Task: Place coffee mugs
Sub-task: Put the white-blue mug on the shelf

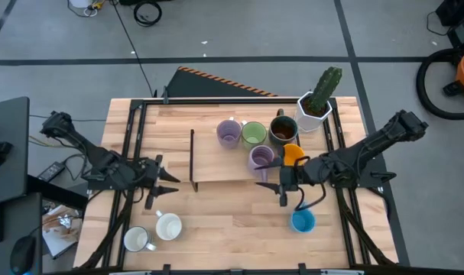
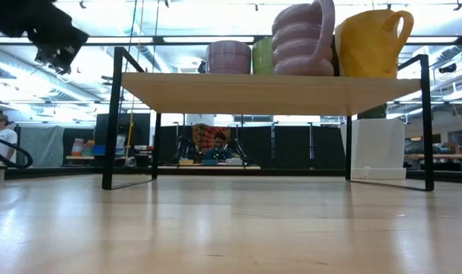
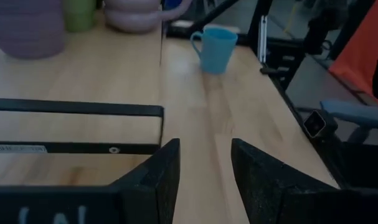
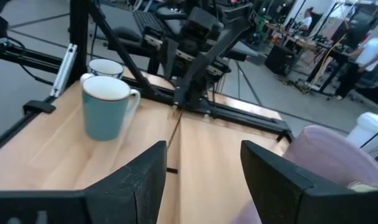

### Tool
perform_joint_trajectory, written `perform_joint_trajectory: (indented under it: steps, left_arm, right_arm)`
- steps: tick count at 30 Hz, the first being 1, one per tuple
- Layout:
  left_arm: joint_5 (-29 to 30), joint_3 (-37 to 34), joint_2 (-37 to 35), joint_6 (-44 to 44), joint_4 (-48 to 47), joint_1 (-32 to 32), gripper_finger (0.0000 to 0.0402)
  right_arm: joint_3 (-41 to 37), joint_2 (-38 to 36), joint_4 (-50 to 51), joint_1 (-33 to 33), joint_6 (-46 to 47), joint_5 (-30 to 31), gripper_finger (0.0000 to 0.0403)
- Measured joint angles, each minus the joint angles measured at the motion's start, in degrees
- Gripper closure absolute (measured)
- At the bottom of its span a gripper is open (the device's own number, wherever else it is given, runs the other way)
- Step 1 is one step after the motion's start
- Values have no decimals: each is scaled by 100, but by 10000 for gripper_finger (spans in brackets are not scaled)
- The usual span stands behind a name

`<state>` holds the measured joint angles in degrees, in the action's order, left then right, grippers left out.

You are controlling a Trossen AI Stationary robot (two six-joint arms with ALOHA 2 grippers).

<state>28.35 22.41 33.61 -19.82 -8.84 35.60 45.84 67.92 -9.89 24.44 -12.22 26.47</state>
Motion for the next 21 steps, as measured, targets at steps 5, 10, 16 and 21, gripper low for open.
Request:
perform_joint_trajectory:
  steps: [5,10,16,21]
  left_arm:
    - [26,793,632,-829,-1176,165,253]
    - [-750,1113,981,-2270,-2001,227,253]
    - [-1767,1115,1027,-4243,-2050,227,253]
    - [-1597,1122,1273,-4262,-1513,326,265]
  right_arm:
    - [0,0,-66,-110,-266,-111,192]
    - [-49,64,-179,-187,-202,-565,192]
    - [-330,410,-839,-218,-421,-997,193]
    - [-316,463,-1274,-243,-860,-898,194]
